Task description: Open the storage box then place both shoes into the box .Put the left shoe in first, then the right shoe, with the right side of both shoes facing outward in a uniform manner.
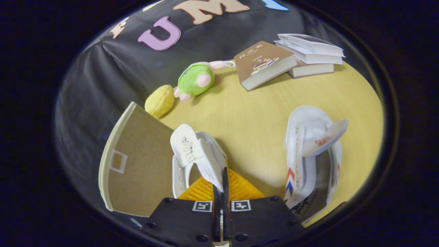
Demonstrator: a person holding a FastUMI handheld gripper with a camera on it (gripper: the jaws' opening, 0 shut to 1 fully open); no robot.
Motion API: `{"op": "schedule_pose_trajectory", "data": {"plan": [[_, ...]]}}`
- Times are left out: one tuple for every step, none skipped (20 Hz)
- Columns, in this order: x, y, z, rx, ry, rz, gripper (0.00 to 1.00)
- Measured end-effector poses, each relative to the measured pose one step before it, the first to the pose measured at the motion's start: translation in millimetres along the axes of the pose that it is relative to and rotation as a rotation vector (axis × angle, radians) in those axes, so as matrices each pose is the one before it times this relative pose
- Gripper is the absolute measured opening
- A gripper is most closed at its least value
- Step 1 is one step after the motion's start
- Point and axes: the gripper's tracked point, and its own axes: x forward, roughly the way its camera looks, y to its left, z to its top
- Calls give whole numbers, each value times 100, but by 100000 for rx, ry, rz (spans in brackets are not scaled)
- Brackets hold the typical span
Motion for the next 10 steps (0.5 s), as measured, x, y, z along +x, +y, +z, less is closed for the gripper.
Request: {"op": "schedule_pose_trajectory", "data": {"plan": [[-487, 638, 318, 2704, -473, 2435, 6], [-569, 593, 355, 2933, -721, 2235, 6], [-701, 703, 472, 3071, -661, 2271, 6], [-710, 871, 330, 2219, -407, 2163, 6], [-706, 780, 505, 1030, -531, 1817, 6], [-892, 908, 432, 127, -1035, 1209, 6], [-803, 904, 520, -851, -1412, 774, 6], [-717, 909, 629, -948, -1645, 667, 6], [-686, 1100, 539, -839, -1524, 1016, 6], [-741, 1307, 592, -681, -1474, 1502, 6]]}}
